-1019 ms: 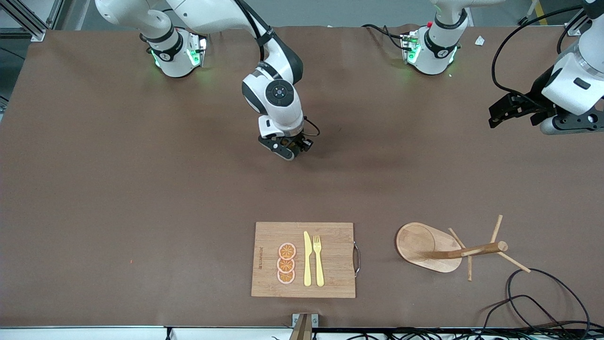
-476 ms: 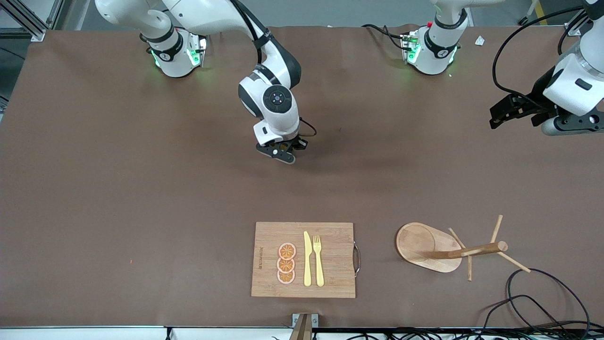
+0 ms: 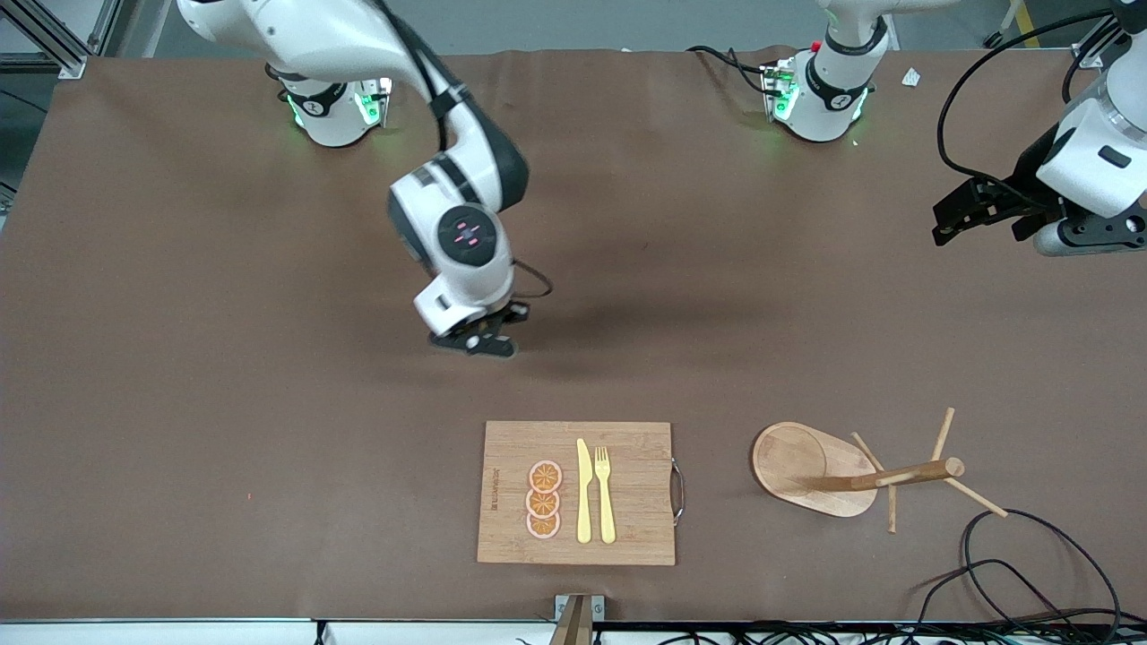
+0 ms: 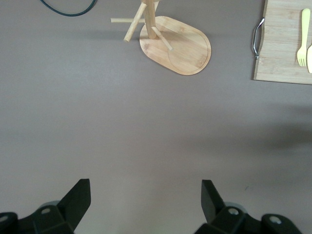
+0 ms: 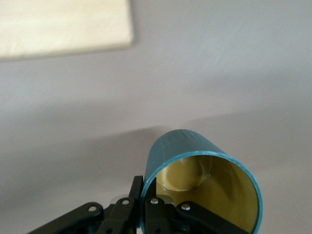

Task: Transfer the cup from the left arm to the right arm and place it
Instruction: 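Carry the mug with the right gripper away from the cutting board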

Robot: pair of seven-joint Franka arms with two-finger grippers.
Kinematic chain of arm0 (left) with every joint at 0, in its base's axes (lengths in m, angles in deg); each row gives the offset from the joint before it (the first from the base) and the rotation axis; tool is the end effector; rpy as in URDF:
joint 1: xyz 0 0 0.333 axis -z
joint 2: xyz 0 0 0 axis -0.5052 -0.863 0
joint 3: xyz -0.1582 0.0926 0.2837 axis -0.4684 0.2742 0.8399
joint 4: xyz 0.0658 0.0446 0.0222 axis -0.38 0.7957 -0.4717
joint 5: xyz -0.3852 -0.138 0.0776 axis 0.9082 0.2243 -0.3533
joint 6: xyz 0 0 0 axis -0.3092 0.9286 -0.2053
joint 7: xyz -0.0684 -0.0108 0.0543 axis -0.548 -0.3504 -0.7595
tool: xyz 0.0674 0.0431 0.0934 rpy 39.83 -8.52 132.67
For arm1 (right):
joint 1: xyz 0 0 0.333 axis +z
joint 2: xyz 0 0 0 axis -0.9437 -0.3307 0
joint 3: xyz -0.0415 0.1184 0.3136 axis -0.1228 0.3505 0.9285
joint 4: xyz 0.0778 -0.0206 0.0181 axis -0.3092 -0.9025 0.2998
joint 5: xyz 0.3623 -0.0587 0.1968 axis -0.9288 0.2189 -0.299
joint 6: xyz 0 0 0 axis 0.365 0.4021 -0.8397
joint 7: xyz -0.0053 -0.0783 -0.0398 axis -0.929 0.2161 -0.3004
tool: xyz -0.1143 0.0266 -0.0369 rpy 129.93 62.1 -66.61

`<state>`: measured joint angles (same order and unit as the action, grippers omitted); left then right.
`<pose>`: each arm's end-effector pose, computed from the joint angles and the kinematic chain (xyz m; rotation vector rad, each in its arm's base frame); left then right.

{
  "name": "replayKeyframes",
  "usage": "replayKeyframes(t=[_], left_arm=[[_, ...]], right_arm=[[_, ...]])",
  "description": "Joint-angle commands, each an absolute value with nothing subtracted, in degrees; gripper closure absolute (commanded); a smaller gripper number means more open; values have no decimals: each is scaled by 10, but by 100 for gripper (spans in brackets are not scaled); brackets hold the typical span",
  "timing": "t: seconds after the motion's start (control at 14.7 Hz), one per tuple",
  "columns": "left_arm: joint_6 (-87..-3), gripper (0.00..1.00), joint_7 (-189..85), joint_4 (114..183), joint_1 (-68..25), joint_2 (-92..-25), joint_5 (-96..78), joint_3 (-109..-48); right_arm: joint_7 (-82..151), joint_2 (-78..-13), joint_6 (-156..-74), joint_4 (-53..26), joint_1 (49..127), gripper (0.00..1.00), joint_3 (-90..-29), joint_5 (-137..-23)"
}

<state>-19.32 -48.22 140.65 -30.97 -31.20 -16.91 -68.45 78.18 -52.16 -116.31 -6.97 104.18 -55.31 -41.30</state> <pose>0.5665 -0.0770 0.6318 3.1300 0.0752 0.0261 0.5987 0.3739 0.3030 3.0421 -0.1442 -0.0884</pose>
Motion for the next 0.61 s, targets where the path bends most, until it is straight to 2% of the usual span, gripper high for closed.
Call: replayKeyframes(t=[0.0, 0.34, 0.54], left_arm=[[-193, 0, -489, 1398, -315, -313, -162, -686], [-193, 0, -489, 1398, -316, -316, -164, -685], [-193, 0, -485, 1398, -316, -316, -164, -685]], right_arm=[[677, -515, -1158, -56, 966, 99, -542, -389], [538, -516, -1191, -57, 834, 98, -540, -387], [451, -518, -1202, -66, 783, 98, -539, -390]])
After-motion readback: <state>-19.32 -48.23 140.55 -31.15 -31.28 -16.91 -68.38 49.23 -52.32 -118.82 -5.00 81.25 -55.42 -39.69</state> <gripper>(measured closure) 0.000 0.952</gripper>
